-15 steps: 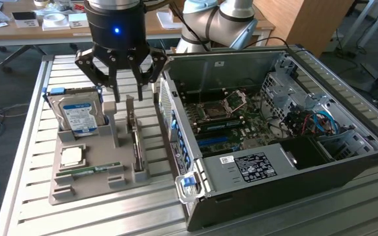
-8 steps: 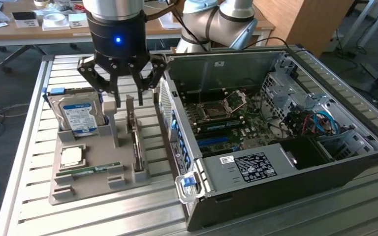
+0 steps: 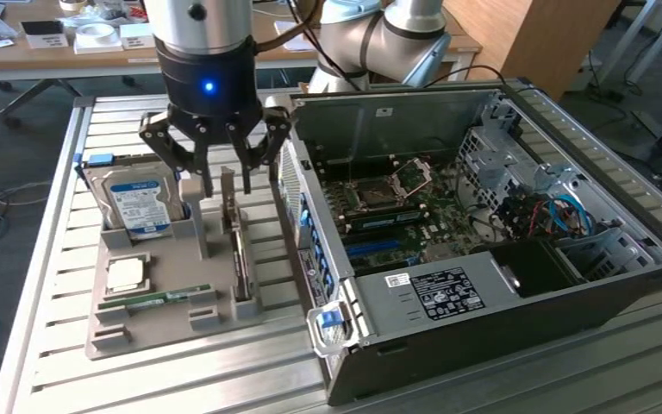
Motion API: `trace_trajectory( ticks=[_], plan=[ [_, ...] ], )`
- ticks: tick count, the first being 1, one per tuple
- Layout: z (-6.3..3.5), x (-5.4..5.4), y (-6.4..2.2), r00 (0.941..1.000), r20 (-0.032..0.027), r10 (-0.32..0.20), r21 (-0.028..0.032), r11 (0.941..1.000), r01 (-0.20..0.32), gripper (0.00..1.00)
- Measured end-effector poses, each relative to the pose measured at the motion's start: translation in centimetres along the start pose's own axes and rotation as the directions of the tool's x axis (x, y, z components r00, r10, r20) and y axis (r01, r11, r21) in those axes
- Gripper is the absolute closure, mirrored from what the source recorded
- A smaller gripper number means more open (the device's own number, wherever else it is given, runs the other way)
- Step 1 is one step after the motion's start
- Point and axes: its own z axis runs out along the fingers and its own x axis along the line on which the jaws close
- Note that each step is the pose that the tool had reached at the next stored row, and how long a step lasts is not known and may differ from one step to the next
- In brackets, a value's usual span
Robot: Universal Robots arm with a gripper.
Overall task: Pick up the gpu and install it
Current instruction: 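Pick up the gpu and move the gpu toward the slot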
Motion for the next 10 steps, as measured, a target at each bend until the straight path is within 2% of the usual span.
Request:
trace_trajectory(
  ticks=[10],
  plan=[
    [1.81,0.0,-0.09,1.0,0.0,0.0,-0.0001,1.0,0.0,0.53]
  ],
)
